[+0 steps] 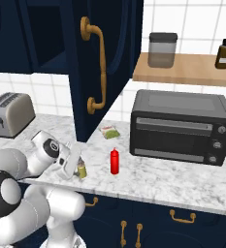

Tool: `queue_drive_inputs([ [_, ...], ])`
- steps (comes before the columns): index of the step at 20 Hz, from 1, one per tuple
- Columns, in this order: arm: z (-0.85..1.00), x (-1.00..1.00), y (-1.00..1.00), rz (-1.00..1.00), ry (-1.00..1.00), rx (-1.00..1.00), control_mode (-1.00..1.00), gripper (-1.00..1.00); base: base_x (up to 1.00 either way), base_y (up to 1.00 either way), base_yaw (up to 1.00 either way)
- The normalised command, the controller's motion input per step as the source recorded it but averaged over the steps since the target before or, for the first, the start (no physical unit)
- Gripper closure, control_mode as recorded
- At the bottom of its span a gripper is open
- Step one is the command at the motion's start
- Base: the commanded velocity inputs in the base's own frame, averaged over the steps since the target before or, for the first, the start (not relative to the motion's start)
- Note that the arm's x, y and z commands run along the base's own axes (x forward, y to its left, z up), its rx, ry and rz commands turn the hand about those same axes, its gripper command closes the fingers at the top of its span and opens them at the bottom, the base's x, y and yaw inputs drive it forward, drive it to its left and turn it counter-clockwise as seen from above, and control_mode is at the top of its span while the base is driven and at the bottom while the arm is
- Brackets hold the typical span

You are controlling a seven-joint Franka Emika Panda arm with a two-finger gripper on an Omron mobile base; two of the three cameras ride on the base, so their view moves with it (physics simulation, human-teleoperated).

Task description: Put the shaker and condiment bottle from the counter next to their counterparts in the cabinet.

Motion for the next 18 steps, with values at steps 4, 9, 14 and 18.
queue_drive_inputs([
  [4, -0.04, 0.0, -0.02, 0.01, 0.0, 0.0, -1.0, 1.0, 0.0, 0.0, 0.0],
  [9, 0.33, -0.01, -0.1, 0.26, -0.11, -0.02, -1.0, 1.0, 0.0, 0.0, 0.0],
  [14, 0.74, -0.02, -0.22, 0.45, -0.05, 0.0, -1.0, 1.0, 0.0, 0.0, 0.0],
  [18, 0.91, -0.02, -0.22, 0.39, -0.12, -0.03, -1.0, 1.0, 0.0, 0.0, 0.0],
])
